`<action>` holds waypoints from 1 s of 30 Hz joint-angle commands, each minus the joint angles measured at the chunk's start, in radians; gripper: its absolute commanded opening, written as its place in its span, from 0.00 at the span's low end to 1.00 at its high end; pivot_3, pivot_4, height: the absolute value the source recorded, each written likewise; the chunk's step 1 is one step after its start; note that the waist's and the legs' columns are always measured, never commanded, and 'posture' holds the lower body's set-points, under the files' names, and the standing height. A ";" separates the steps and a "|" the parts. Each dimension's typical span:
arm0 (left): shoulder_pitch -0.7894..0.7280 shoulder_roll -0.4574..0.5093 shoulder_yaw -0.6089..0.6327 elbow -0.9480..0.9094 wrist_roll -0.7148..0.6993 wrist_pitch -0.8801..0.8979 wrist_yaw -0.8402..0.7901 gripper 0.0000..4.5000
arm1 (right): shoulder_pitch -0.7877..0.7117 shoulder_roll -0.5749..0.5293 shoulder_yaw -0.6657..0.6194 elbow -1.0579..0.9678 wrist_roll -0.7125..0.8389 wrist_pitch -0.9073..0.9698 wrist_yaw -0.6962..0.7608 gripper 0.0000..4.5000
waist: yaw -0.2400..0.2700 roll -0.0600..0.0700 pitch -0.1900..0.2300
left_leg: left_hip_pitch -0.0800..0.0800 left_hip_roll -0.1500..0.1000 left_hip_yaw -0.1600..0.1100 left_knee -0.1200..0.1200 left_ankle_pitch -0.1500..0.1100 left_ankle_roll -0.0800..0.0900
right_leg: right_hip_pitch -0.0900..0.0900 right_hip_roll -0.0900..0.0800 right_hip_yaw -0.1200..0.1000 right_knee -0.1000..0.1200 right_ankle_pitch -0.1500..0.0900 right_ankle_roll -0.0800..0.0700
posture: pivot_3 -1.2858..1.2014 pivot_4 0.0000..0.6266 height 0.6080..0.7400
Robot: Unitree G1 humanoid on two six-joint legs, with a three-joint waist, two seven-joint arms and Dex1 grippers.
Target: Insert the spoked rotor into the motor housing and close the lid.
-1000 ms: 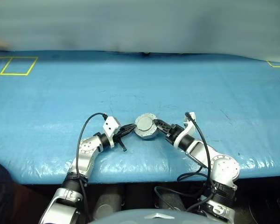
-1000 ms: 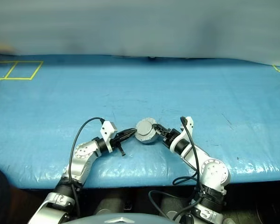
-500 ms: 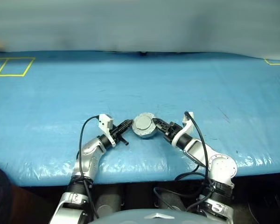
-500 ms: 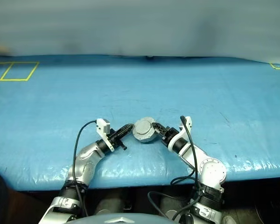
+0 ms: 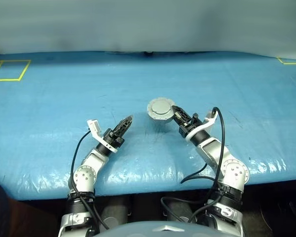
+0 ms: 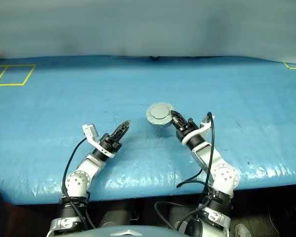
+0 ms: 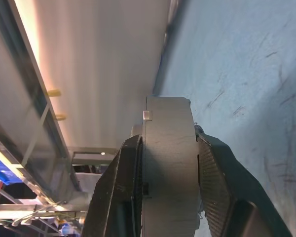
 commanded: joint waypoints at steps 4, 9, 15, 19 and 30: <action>-0.011 -0.029 0.023 -0.024 -0.101 0.103 0.064 1.00 | -0.010 0.021 0.079 -0.065 0.123 -0.027 0.007 0.26 | 0.001 0.000 0.000 | 0.000 0.000 0.001 0.001 0.000 0.000 | 0.000 0.000 0.001 0.000 0.001 -0.001 | 0.52 0.24 1.00; -0.028 -0.049 0.036 0.002 -0.139 0.158 0.117 1.00 | -0.001 0.003 0.129 -0.075 0.164 -0.028 0.003 0.26 | 0.001 0.000 0.000 | 0.000 0.000 0.000 0.002 0.000 0.000 | 0.001 0.001 0.001 0.000 0.001 -0.001 | 0.52 0.24 1.00; -0.052 -0.079 0.031 0.013 -0.164 0.185 0.118 1.00 | 0.019 -0.020 0.195 -0.077 0.170 -0.020 0.000 0.26 | 0.002 0.000 0.000 | 0.000 0.000 0.000 0.002 0.000 0.000 | 0.002 0.002 0.002 0.000 0.001 -0.001 | 0.52 0.24 1.00; -0.060 -0.090 0.021 0.013 -0.153 0.178 0.105 1.00 | 0.033 -0.024 0.236 -0.074 0.152 -0.027 -0.004 0.26 | 0.001 0.000 0.000 | 0.000 0.000 0.001 0.003 0.000 0.000 | 0.002 0.002 0.002 0.000 0.001 -0.001 | 0.52 0.24 1.00; -0.064 -0.107 0.015 0.033 -0.143 0.149 0.114 0.62 | 0.043 -0.037 0.275 -0.082 0.136 -0.056 0.009 0.26 | 0.002 0.000 0.000 | 0.000 0.000 0.000 0.004 0.000 0.000 | 0.002 0.002 0.002 0.000 0.001 -0.002 | 0.52 0.24 1.00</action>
